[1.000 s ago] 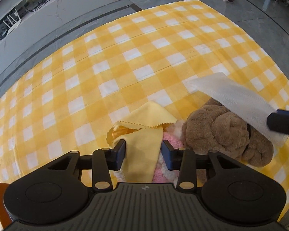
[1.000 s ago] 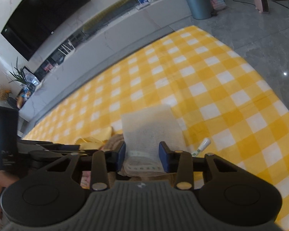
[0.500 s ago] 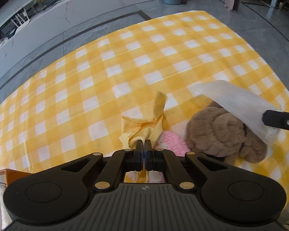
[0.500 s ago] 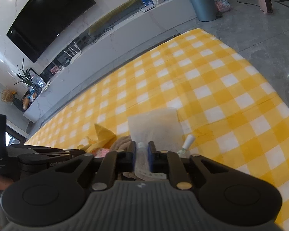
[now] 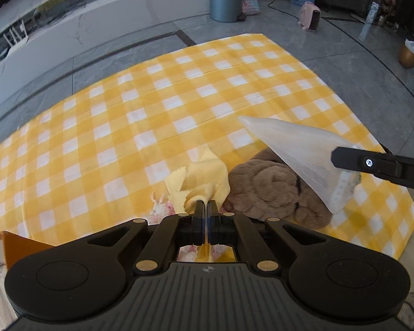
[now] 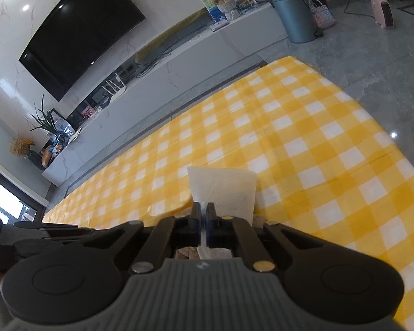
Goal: Organize soft objects
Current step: 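Lift and carry the mesh bag and yellow cloth with both tools toward the white box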
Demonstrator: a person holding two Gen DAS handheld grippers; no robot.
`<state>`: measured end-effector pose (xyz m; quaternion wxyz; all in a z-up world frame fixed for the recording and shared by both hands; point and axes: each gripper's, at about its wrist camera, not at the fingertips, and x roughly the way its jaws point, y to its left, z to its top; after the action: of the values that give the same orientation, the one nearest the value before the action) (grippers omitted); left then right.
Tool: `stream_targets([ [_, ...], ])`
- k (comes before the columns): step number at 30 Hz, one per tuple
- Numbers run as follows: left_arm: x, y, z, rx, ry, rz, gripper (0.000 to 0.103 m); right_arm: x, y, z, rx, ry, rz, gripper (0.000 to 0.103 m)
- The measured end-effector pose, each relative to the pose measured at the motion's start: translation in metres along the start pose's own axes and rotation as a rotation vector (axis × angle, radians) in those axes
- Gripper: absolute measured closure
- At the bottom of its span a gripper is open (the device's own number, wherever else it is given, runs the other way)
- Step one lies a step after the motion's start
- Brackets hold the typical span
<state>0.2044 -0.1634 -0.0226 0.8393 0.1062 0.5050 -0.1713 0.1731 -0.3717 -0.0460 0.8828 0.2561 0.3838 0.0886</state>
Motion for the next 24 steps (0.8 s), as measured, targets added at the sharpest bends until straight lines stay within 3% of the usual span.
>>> stream_targets([
  [8, -0.039, -0.012, -0.016, 0.094, -0.093, 0.009, 0.102, -0.024, 0.026, -0.001, -0.049, -0.055, 0.084, 0.103],
  [15, -0.080, -0.016, -0.034, 0.091, -0.216, -0.034, 0.102, -0.059, 0.061, -0.006, -0.129, -0.143, 0.127, 0.103],
  [20, -0.117, -0.008, -0.053, 0.081, -0.300, -0.064, 0.102, -0.080, 0.085, -0.009, -0.209, -0.171, 0.238, 0.103],
  [24, -0.146, 0.004, -0.068, 0.055, -0.373, -0.071, 0.102, -0.088, 0.108, -0.014, -0.274, -0.192, 0.251, 0.103],
])
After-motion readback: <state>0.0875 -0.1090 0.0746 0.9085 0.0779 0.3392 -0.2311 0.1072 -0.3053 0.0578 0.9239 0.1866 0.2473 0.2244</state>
